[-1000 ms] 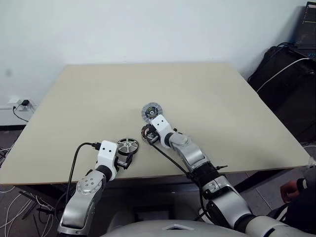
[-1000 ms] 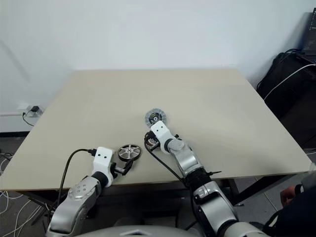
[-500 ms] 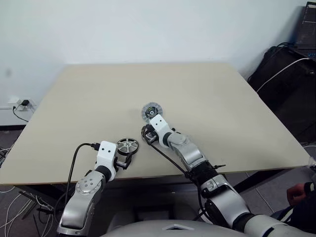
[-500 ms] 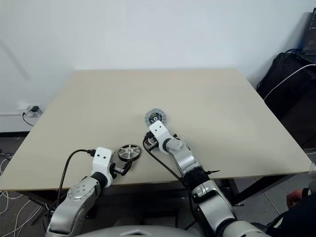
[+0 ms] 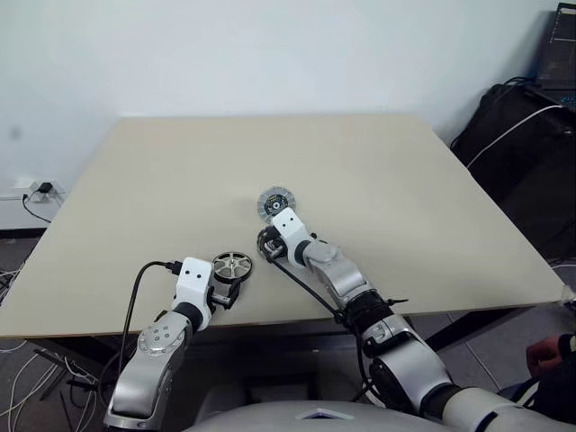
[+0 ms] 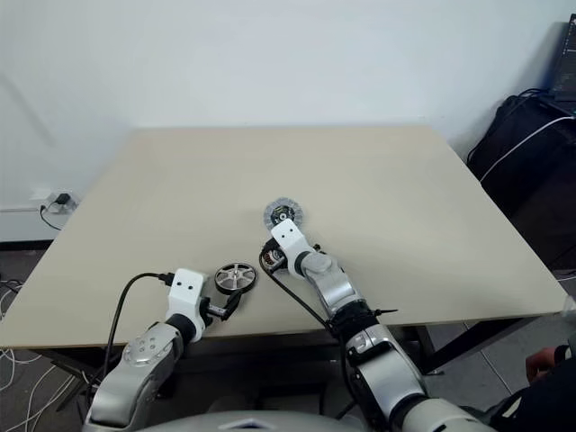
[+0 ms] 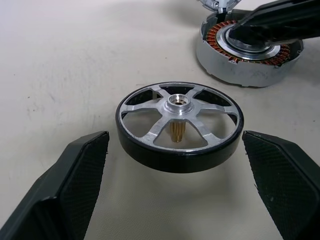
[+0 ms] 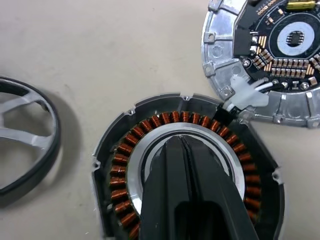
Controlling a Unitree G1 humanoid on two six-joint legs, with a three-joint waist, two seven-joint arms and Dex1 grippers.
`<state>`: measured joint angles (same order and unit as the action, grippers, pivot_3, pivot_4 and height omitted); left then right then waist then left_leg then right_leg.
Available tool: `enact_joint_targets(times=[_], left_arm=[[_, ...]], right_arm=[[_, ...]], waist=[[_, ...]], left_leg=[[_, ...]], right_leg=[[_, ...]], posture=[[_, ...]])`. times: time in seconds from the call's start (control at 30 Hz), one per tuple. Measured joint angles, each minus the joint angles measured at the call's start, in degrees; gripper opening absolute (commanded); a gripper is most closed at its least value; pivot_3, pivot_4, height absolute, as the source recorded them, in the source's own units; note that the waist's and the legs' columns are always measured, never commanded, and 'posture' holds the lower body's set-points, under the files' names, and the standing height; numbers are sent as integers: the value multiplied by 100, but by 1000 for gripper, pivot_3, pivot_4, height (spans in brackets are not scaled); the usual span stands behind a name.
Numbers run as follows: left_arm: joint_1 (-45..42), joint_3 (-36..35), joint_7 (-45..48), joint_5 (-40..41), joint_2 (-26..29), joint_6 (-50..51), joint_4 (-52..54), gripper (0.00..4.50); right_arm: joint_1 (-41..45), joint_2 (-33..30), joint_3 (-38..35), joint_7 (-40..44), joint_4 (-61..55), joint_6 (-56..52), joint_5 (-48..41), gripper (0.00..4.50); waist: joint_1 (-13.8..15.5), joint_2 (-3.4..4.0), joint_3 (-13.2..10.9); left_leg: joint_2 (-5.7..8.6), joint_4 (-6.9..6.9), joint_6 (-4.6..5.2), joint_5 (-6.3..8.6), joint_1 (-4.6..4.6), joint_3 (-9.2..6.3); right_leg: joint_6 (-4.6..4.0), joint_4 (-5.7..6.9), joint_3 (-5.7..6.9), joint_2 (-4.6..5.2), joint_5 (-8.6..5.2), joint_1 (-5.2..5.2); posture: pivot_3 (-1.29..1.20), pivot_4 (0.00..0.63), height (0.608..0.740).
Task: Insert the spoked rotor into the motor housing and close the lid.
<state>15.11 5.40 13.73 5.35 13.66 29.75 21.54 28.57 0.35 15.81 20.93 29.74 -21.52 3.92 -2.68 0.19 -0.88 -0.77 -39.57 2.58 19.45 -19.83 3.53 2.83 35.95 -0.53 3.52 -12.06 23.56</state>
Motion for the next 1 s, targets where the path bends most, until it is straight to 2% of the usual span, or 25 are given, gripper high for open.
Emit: enact_joint_targets(times=[0.43, 0.63, 1.0], left_arm=[[-5, -14, 4, 9, -14, -32, 0, 4500], [56, -224, -123, 41, -221, -232, 0, 4500], [117, -257, -122, 39, -234, -251, 0, 4500]], right_arm=[[-486, -251, -152, 83, -1037, -141, -131, 20], [-694, -294, -263, 179, -1672, -247, -342, 20], [-359, -141, 12, 95, -1106, -272, -155, 20]], waist=[[9, 0, 0], [24, -1, 0], [20, -2, -1]], left_leg=[[-6, 0, 1, 1, 0, 1], [-7, 1, 3, 2, 0, 1], [5, 1, 1, 0, 1, 1]], right_leg=[[0, 0, 0, 0, 0, 1], [-1, -1, 0, -1, -1, 1], [-1, 0, 1, -2, -1, 1]], posture=[[0, 0, 740], [0, 0, 740], [0, 0, 740]])
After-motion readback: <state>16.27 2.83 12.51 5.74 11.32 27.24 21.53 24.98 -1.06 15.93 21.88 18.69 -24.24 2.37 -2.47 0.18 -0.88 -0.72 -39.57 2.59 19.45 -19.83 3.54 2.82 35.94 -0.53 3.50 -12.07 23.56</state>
